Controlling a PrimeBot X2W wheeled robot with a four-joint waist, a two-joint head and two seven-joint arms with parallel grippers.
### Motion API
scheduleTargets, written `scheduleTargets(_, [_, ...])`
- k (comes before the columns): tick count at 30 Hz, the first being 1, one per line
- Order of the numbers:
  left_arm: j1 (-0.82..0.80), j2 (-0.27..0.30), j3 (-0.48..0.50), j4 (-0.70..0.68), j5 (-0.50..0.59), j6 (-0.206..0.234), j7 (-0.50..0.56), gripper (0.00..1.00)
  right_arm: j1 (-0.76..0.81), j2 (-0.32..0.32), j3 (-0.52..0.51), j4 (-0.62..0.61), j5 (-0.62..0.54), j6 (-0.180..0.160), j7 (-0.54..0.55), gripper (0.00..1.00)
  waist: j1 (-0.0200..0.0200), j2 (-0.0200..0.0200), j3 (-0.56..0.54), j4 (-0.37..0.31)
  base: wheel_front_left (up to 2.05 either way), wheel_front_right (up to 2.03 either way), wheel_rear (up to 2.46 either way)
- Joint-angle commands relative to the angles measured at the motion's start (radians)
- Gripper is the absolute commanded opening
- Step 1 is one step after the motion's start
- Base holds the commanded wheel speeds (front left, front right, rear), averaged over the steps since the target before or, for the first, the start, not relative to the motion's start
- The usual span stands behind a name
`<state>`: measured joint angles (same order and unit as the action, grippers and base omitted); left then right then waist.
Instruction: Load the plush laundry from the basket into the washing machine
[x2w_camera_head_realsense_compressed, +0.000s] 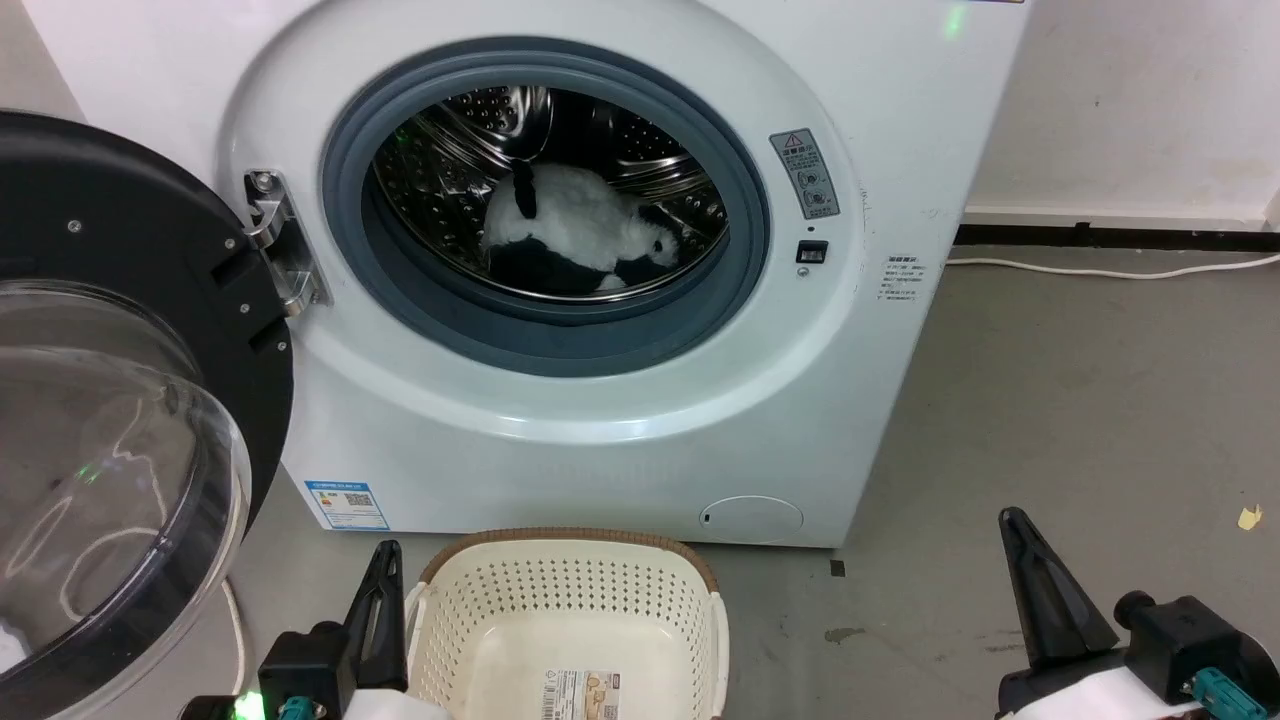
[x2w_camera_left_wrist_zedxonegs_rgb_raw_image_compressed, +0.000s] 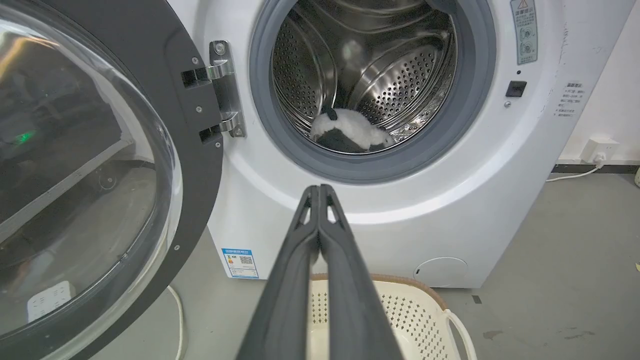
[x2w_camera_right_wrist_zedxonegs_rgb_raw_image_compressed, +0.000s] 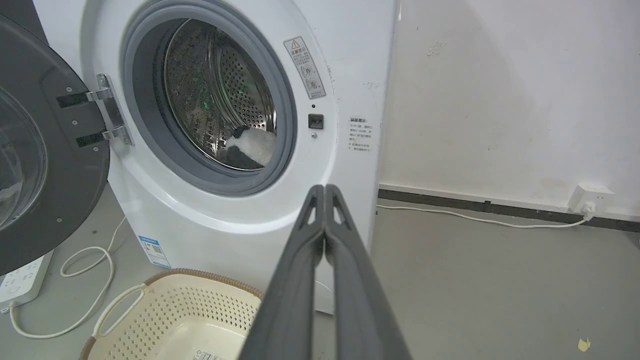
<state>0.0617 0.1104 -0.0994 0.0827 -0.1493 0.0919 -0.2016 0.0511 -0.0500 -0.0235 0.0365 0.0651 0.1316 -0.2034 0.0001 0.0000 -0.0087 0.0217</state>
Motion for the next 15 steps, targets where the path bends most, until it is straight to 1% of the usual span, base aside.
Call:
scheduleTargets(1, [-0.012, -0.004, 0.007, -0.009, 0.014, -0.007, 0.008, 0.0, -0.011, 0.0, 0.002, -0.006, -0.009, 0.0, 0.009, 0.0, -0.0001, 0.0, 0.0, 0.0, 0.0, 0.0, 0.0])
scheduleTargets(15, [-0.02, -0.012, 0.021, -0.02, 0.034, -0.02, 0.036, 0.0, -0.017, 0.0, 0.005, -0.01, -0.017, 0.0, 0.037, 0.0, -0.0001, 0.0, 0.001, -0.004, 0.0, 0.0, 0.0])
